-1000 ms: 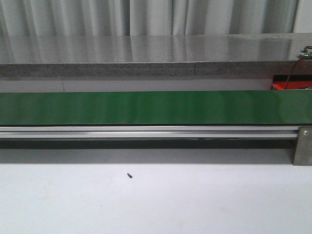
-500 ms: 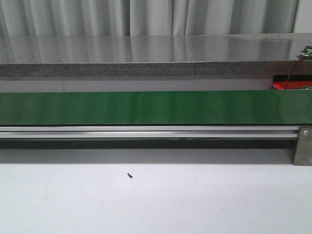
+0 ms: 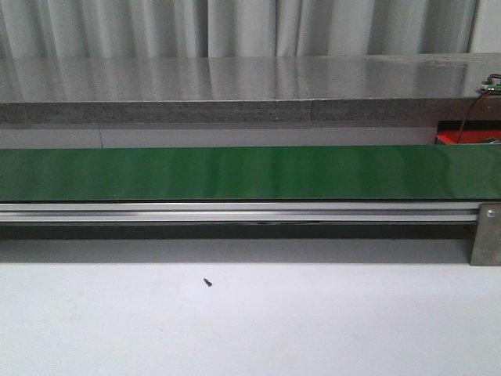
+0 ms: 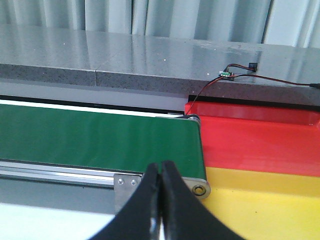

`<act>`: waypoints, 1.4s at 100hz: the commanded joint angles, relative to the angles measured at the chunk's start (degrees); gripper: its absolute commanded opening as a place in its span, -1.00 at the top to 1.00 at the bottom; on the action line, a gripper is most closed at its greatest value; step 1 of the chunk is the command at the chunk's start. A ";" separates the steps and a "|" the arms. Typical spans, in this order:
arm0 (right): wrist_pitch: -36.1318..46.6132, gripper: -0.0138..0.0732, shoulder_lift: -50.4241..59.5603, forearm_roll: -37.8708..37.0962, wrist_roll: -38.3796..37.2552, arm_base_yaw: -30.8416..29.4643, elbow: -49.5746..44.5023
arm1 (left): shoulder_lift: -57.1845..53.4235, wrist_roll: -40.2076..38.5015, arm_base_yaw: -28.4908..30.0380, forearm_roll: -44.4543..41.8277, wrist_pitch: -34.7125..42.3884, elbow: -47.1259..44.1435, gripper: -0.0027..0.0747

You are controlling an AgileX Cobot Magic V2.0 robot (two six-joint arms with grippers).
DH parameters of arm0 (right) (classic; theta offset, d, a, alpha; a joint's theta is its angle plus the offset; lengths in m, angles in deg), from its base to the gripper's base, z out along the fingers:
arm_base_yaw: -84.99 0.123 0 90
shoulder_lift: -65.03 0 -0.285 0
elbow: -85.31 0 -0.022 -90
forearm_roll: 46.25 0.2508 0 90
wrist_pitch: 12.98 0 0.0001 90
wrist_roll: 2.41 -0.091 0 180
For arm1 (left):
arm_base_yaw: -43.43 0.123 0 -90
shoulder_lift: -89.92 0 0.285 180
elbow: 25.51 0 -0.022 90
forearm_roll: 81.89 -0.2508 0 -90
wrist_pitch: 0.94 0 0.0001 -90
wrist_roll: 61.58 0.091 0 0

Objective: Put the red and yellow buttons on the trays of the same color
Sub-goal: 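Move the left gripper over a yellow push-button on the table, then lower the left gripper and grasp the yellow push-button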

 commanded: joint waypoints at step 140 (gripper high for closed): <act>4.52 0.84 0.99 -0.73 0.12 -0.29 1.03 | 43.99 -7.50 27.29 -8.71 16.46 17.44 -0.66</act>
